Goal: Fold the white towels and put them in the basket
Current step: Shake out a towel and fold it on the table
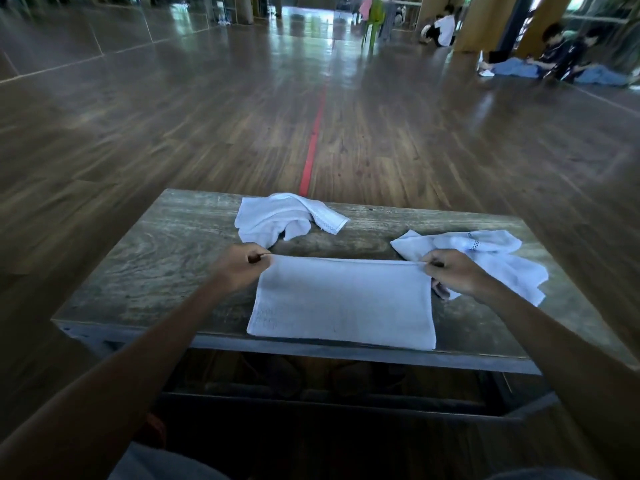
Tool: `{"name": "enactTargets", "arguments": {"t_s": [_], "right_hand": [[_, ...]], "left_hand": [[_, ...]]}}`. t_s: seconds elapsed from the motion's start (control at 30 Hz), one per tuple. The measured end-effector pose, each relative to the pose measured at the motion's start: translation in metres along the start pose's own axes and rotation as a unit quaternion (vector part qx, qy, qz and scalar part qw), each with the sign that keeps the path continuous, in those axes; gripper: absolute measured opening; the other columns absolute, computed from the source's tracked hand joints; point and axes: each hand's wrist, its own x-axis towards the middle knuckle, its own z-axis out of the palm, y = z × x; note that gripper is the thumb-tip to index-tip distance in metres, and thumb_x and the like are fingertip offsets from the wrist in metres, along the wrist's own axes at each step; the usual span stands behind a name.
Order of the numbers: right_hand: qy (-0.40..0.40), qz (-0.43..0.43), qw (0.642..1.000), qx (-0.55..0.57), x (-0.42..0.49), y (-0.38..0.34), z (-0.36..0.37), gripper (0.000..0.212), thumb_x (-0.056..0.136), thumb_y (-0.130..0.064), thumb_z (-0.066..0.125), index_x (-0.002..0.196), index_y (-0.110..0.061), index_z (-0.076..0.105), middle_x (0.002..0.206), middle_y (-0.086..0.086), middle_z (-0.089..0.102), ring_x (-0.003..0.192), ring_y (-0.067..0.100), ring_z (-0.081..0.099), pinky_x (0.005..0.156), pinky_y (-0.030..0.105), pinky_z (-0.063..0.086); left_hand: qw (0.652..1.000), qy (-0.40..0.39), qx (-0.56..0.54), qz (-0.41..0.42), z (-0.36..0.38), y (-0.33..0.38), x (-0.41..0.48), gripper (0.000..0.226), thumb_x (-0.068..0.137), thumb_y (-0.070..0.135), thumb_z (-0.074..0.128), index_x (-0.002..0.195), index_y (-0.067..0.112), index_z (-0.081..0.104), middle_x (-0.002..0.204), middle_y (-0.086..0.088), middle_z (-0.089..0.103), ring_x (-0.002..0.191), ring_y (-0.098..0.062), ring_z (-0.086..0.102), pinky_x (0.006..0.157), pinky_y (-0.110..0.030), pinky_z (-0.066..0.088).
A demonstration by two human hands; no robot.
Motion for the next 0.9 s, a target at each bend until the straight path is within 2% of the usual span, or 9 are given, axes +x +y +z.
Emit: {"name": "enactTargets", "arguments": {"t_s": [0.07,0.13,0.23,0.33,0.43,0.53,0.63,0.77,0.9], "right_hand": [[0.074,0.016,0.997,-0.008,0.011,0.002,0.014,0.014,0.091,-0.011,0.050,0.098,-0.012,0.062,0.065,-0.003,0.066,0.068,0.016,0.064,0.068,0.035,0.047],[0.128,0.022,0.991,-0.039,0.012,0.002,0.030,0.022,0.090,-0.013,0.048,0.108,-0.015,0.061,0.082,0.004,0.068,0.081,0.023,0.063,0.078,0.038,0.048],[0.157,-0.065,0.978,-0.120,-0.002,-0.001,0.063,0.028,0.090,-0.016,0.048,0.116,-0.016,0.058,0.105,0.005,0.065,0.102,0.025,0.059,0.090,0.040,0.040],[0.149,-0.151,0.955,-0.205,-0.014,-0.017,0.096,0.043,0.090,-0.031,0.036,0.125,-0.014,0.055,0.120,0.007,0.059,0.117,0.029,0.051,0.095,0.041,0.034],[0.100,-0.175,0.952,-0.229,-0.015,-0.025,0.123,0.071,0.085,-0.053,0.019,0.139,-0.015,0.045,0.143,0.007,0.046,0.136,0.024,0.037,0.106,0.041,0.028],[0.044,-0.158,0.956,-0.242,-0.020,-0.017,0.141,0.091,0.077,-0.077,-0.005,0.149,-0.029,0.023,0.159,-0.002,0.012,0.147,0.016,0.006,0.117,0.038,0.007],[0.044,-0.117,0.958,-0.257,-0.024,-0.005,0.137,0.095,0.069,-0.080,-0.013,0.150,-0.035,0.007,0.160,-0.003,-0.005,0.147,0.014,-0.007,0.119,0.039,-0.003],[0.044,-0.065,0.962,-0.261,-0.028,0.009,0.118,0.090,0.074,-0.082,0.002,0.150,-0.034,0.002,0.160,-0.002,-0.007,0.146,0.014,-0.010,0.119,0.041,-0.004],[0.075,-0.053,0.955,-0.282,-0.042,0.026,0.109,0.091,0.073,-0.081,-0.008,0.150,-0.035,0.007,0.160,-0.004,0.000,0.147,0.012,-0.004,0.116,0.044,-0.006]], "left_hand": [[0.997,0.065,0.005,-0.044,0.014,-0.004,0.009,0.021,0.089,0.026,0.060,0.102,0.012,0.068,0.097,-0.006,0.071,0.086,-0.020,0.064,0.075,-0.032,0.048],[0.990,0.120,-0.014,-0.066,0.027,0.000,0.008,0.035,0.090,0.031,0.059,0.120,0.013,0.060,0.113,-0.007,0.067,0.099,-0.024,0.063,0.086,-0.039,0.050],[0.987,0.142,0.055,0.052,0.047,0.010,-0.011,0.037,0.091,0.035,0.051,0.120,0.015,0.060,0.118,-0.003,0.064,0.107,-0.024,0.061,0.093,-0.044,0.047],[0.972,0.058,0.166,0.156,0.068,0.027,-0.028,0.064,0.086,0.049,0.024,0.129,0.013,0.056,0.134,-0.004,0.056,0.123,-0.022,0.053,0.101,-0.042,0.039],[0.952,-0.080,0.265,0.130,0.092,0.029,-0.035,0.079,0.084,0.057,0.004,0.147,0.015,0.027,0.158,-0.003,0.018,0.146,-0.016,0.015,0.115,-0.040,0.014],[0.944,-0.088,0.301,0.106,0.101,0.019,-0.041,0.088,0.078,0.063,-0.007,0.152,0.017,0.008,0.160,-0.002,0.001,0.147,-0.016,0.000,0.117,-0.041,-0.001],[0.945,-0.061,0.311,0.086,0.094,0.008,-0.046,0.095,0.072,0.065,-0.010,0.152,0.016,0.006,0.160,-0.002,0.001,0.147,-0.016,0.000,0.117,-0.040,-0.002],[0.952,-0.032,0.299,0.058,0.079,-0.012,-0.051,0.093,0.077,0.068,-0.001,0.151,0.014,0.014,0.160,-0.002,0.009,0.147,-0.015,0.006,0.119,-0.047,0.008],[0.956,0.014,0.287,0.061,0.071,-0.024,-0.065,0.079,0.088,0.058,0.016,0.144,0.007,0.036,0.153,-0.008,0.031,0.143,-0.024,0.025,0.111,-0.059,0.017]]}}
